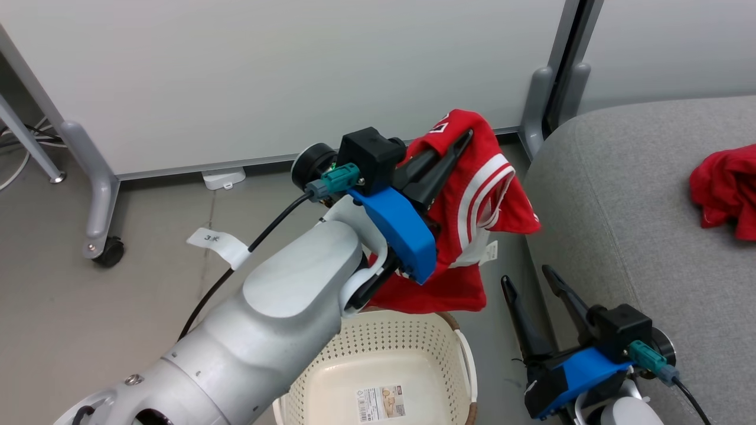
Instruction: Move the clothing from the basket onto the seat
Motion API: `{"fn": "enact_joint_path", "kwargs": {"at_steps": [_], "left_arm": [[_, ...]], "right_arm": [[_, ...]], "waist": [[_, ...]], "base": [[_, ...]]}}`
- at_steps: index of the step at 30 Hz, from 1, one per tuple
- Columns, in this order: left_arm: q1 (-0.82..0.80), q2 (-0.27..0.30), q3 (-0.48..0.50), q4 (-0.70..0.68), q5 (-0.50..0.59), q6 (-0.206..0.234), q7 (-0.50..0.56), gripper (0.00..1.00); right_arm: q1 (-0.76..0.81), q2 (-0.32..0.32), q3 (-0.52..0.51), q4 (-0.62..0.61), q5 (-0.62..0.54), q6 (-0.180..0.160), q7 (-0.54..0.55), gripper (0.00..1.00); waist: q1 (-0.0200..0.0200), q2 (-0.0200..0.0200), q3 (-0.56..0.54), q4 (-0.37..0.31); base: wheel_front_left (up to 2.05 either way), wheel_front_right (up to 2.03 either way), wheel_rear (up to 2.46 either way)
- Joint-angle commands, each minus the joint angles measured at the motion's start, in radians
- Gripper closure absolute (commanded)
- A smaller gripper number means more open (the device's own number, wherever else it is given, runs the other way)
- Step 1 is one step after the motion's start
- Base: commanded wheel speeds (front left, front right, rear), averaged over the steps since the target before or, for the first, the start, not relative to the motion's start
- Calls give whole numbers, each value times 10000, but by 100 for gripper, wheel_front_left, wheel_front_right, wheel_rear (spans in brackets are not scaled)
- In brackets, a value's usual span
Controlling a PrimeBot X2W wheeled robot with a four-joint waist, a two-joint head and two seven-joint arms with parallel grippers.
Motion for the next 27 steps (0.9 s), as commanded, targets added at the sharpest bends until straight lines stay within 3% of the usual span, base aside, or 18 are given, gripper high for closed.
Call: {"fn": "enact_joint_path", "kwargs": {"at_steps": [1,15,27], "left_arm": [[-145,-30,-3,-27,29,-3,-49,100],[-192,-170,-276,-29,-107,-3,-51,100],[6,-193,-326,72,-164,-3,-51,100]], "right_arm": [[134,-12,24,-41,53,5,-16,0],[-4,-12,318,-4,172,5,43,0],[-696,-13,1587,214,1368,5,448,0]], "waist": [[1,-1,-3,-8],[1,-1,10,-67],[1,-1,-57,-109]], "base": [[0,0,0],[0,0,0],[0,0,0]]}}
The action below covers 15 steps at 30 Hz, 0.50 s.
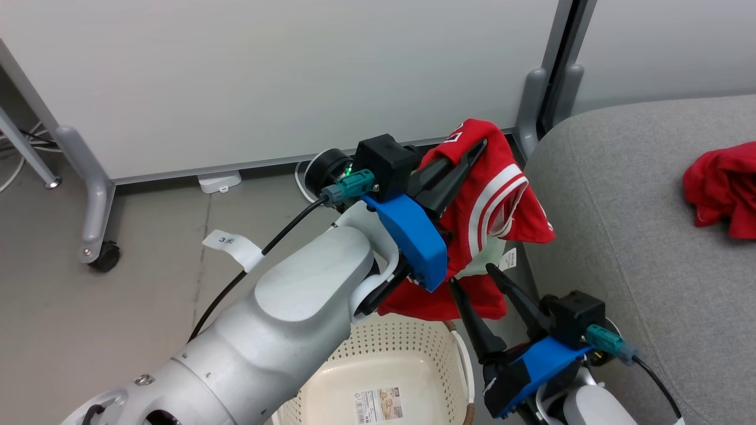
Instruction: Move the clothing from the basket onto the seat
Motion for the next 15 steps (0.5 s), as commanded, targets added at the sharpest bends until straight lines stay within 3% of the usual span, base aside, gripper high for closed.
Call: {"fn": "enact_joint_path", "kwargs": {"at_steps": [1,15], "left_arm": [[57,13,-1,25,-38,-3,-49,100],[104,-43,-159,11,-157,-3,-50,100]], "right_arm": [[-200,-15,47,43,80,5,45,0],[-1298,-15,926,287,624,5,433,0]], "waist": [[0,-1,-11,4],[0,-1,40,145]], "base": [[0,0,0],[0,0,0]]}}
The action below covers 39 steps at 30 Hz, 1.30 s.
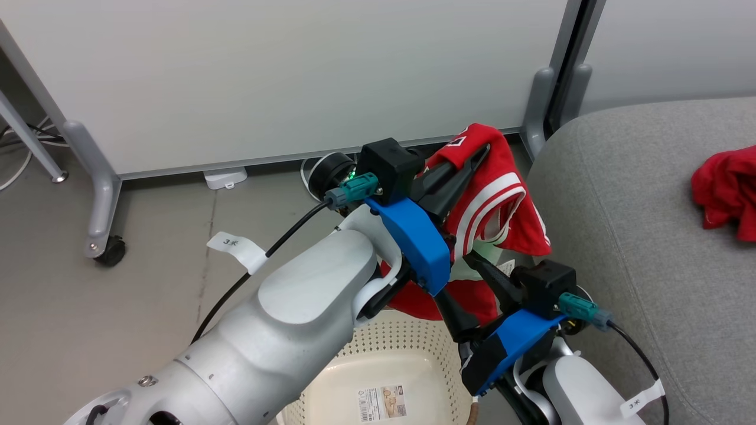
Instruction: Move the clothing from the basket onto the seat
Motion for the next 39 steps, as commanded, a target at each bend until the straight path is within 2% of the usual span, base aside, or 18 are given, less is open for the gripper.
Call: {"fn": "enact_joint_path", "kwargs": {"at_steps": [1,12,13,14,15,16,38,39], "left_arm": [[73,-4,-30,23,-31,-3,-50,100],[11,-23,-159,63,-80,-3,-50,100],[11,-24,-177,67,-96,-3,-50,100],[10,-25,-197,68,-110,-3,-50,100],[5,-27,-216,69,-128,-3,-50,100],[-1,-30,-234,70,-151,-3,-50,100],[-93,-44,-266,204,-168,-3,-50,100],[-85,-43,-247,204,-141,-3,-50,96]], "right_arm": [[-107,-15,12,-24,40,5,15,0],[-768,-14,51,584,-510,5,233,0],[-828,-15,66,645,-628,5,254,13],[-883,-15,63,696,-690,5,294,51],[-926,-15,70,735,-739,5,310,69],[-962,-15,74,761,-789,5,301,100],[-926,-15,21,931,-1046,5,263,100],[-915,-15,34,925,-1046,5,263,100]], "waist": [[-1,0,7,5],[-1,0,73,-59],[-1,0,75,-63],[-1,0,74,-64],[-1,0,72,-64],[-1,0,69,-65],[-1,0,21,-192],[-1,0,16,-196]], "base": [[0,0,0],[0,0,0],[0,0,0],[0,0,0],[0,0,0],[0,0,0],[0,0,0],[0,0,0]]}}
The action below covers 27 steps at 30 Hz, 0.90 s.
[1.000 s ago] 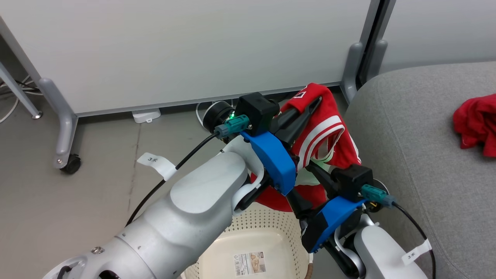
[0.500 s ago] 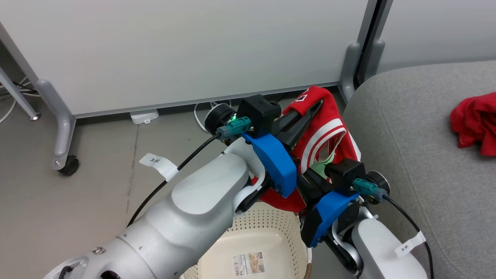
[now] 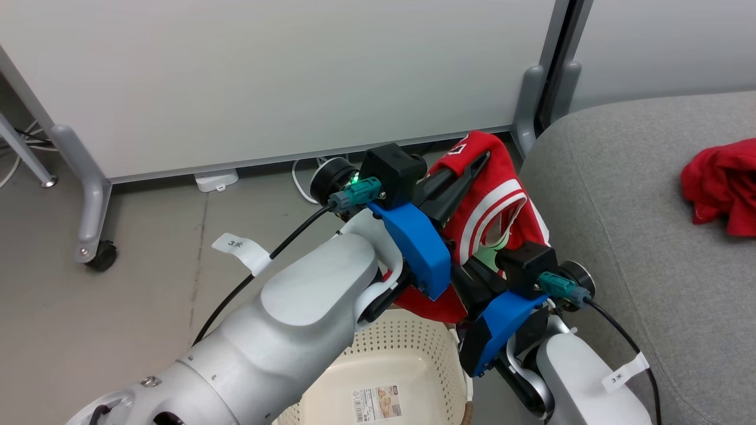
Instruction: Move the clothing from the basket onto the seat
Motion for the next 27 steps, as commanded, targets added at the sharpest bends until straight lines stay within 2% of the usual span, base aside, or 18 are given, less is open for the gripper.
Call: {"fn": "enact_joint_path", "kwargs": {"at_steps": [1,4,6,7,18,23,27], "left_arm": [[-58,-2,33,27,47,-3,-50,87],[9,16,47,92,88,-3,-50,54],[69,19,4,165,119,-3,-50,11],[104,19,-24,205,102,-3,-50,0],[276,89,-499,398,-357,-3,99,0],[398,289,-339,418,-282,4,14,0],[704,533,46,224,-34,181,-43,0]], "right_arm": [[-15,-15,6,-3,-47,5,1,100],[22,-15,11,-22,-36,5,8,100],[50,-15,-6,-29,-50,5,14,100],[63,-15,-15,-35,-54,5,15,100],[164,-14,-244,-40,-109,5,-5,100],[231,-14,-337,-75,-142,5,-29,100],[335,-14,-489,-146,-186,5,-42,100]], "waist": [[0,0,-3,-1],[0,0,-11,-17],[0,0,-20,-35],[0,0,-25,-45],[0,0,-136,-61],[0,0,-185,-64],[0,0,-229,-74]], "base": [[0,0,0],[0,0,0],[0,0,0],[0,0,0],[0,0,0],[0,0,0],[0,0,0]]}}
